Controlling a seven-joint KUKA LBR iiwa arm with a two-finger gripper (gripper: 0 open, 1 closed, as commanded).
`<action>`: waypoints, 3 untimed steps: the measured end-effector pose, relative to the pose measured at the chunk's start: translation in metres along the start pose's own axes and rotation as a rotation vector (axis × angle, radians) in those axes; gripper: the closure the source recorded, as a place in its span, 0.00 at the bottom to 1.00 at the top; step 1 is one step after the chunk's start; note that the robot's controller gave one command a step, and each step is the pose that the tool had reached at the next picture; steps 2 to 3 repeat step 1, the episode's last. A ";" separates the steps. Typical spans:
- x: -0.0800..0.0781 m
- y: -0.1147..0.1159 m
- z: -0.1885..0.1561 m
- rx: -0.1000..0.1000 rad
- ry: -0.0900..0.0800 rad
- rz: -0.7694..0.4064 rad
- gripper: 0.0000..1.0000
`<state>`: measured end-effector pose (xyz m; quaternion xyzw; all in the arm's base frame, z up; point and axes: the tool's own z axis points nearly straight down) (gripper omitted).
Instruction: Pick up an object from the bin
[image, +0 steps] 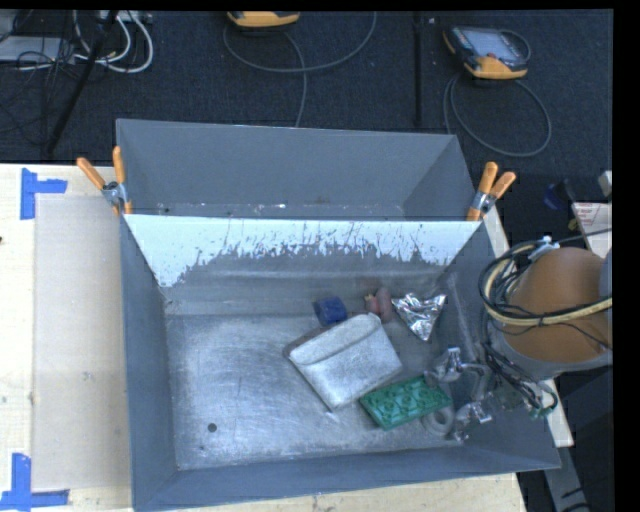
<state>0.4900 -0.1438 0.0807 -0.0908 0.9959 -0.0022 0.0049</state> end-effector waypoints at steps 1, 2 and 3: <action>-0.005 0.016 -0.135 -0.004 0.003 -0.304 1.00; -0.005 0.016 -0.135 -0.004 0.003 -0.304 1.00; -0.005 0.016 -0.135 -0.004 0.003 -0.304 1.00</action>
Offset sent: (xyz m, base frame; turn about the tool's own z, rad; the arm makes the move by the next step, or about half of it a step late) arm -0.0015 0.0159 0.1330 -0.3032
